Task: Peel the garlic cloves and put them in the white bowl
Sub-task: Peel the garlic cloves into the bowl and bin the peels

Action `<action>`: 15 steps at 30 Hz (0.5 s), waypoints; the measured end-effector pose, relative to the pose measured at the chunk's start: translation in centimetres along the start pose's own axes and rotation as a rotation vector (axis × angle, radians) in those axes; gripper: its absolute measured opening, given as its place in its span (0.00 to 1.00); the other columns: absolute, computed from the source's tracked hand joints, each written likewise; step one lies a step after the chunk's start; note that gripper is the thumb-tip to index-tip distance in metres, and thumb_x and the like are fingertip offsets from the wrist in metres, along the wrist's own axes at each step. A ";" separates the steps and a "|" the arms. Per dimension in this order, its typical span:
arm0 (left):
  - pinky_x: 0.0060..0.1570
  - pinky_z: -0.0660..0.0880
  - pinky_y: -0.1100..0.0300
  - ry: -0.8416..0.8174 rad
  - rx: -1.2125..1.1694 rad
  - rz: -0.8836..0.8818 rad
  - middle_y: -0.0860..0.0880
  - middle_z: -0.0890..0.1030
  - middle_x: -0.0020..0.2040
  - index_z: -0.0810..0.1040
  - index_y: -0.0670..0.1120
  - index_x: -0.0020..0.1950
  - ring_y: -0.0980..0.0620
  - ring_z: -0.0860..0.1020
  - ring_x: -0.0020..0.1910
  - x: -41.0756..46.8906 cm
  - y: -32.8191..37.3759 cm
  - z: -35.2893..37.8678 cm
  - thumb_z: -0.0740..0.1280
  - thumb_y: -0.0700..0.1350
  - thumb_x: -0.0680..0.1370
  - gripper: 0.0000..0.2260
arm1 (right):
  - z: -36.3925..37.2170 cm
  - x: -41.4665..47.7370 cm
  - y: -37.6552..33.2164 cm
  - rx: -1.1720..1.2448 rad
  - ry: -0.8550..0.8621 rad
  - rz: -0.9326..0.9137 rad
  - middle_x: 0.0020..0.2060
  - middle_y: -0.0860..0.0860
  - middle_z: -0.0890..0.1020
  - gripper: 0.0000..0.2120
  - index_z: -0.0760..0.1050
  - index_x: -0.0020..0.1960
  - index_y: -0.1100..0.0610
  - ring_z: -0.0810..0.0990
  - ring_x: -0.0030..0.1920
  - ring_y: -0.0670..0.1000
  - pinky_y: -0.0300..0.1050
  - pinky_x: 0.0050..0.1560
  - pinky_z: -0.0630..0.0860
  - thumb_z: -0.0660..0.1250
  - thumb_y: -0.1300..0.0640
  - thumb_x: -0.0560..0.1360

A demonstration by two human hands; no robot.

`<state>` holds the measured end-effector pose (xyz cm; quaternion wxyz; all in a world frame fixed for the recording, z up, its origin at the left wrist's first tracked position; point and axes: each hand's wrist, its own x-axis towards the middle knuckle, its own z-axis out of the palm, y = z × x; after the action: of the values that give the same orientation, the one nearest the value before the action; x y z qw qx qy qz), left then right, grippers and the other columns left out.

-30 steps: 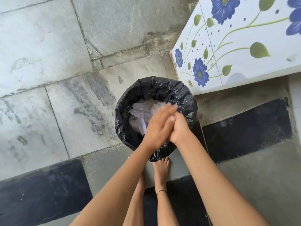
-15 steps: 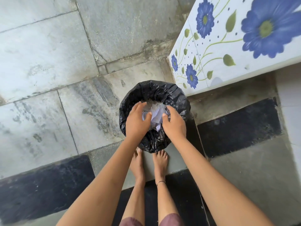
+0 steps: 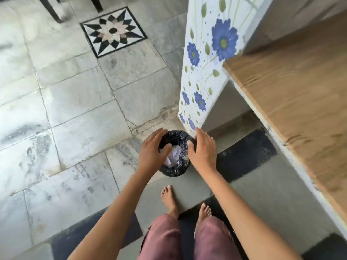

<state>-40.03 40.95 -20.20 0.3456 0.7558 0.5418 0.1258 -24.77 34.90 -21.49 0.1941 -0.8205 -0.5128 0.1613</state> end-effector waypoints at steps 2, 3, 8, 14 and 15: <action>0.66 0.64 0.57 0.022 0.044 0.078 0.50 0.72 0.69 0.72 0.47 0.69 0.49 0.70 0.67 -2.8 3.3 -2.4 0.68 0.46 0.76 0.21 | -4.0 -3.0 -1.5 0.008 0.042 -0.057 0.66 0.58 0.72 0.24 0.65 0.71 0.63 0.71 0.66 0.57 0.53 0.66 0.64 0.62 0.57 0.77; 0.67 0.64 0.55 0.038 0.055 0.117 0.50 0.72 0.69 0.72 0.47 0.69 0.49 0.70 0.68 -4.1 4.6 -3.2 0.68 0.46 0.76 0.21 | -5.7 -4.2 -1.9 0.022 0.081 -0.098 0.66 0.59 0.73 0.24 0.65 0.70 0.64 0.71 0.65 0.58 0.54 0.66 0.65 0.63 0.58 0.77; 0.66 0.67 0.50 0.150 0.099 0.305 0.48 0.72 0.69 0.71 0.46 0.69 0.47 0.71 0.67 -9.8 11.3 -5.0 0.69 0.46 0.75 0.23 | -13.5 -10.5 -1.2 0.115 0.246 -0.145 0.69 0.60 0.69 0.24 0.64 0.71 0.64 0.68 0.69 0.58 0.52 0.68 0.65 0.63 0.58 0.77; 0.67 0.67 0.48 0.162 0.100 0.474 0.46 0.72 0.69 0.71 0.44 0.70 0.45 0.71 0.68 -16.6 19.8 -1.6 0.69 0.45 0.75 0.23 | -21.5 -20.2 5.2 0.098 0.506 -0.097 0.63 0.62 0.75 0.22 0.71 0.67 0.65 0.75 0.63 0.61 0.54 0.62 0.72 0.68 0.60 0.74; 0.67 0.67 0.48 0.141 0.103 0.520 0.47 0.71 0.70 0.70 0.44 0.70 0.45 0.70 0.68 -18.0 21.7 -0.4 0.68 0.45 0.76 0.23 | -22.9 -22.4 6.8 0.085 0.541 -0.053 0.63 0.61 0.75 0.22 0.71 0.67 0.65 0.75 0.62 0.60 0.55 0.62 0.72 0.68 0.60 0.74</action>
<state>-31.26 20.99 -2.25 0.2245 0.8754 0.3580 0.2348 -18.26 8.45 -3.36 0.3624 -0.8113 -0.4564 -0.0476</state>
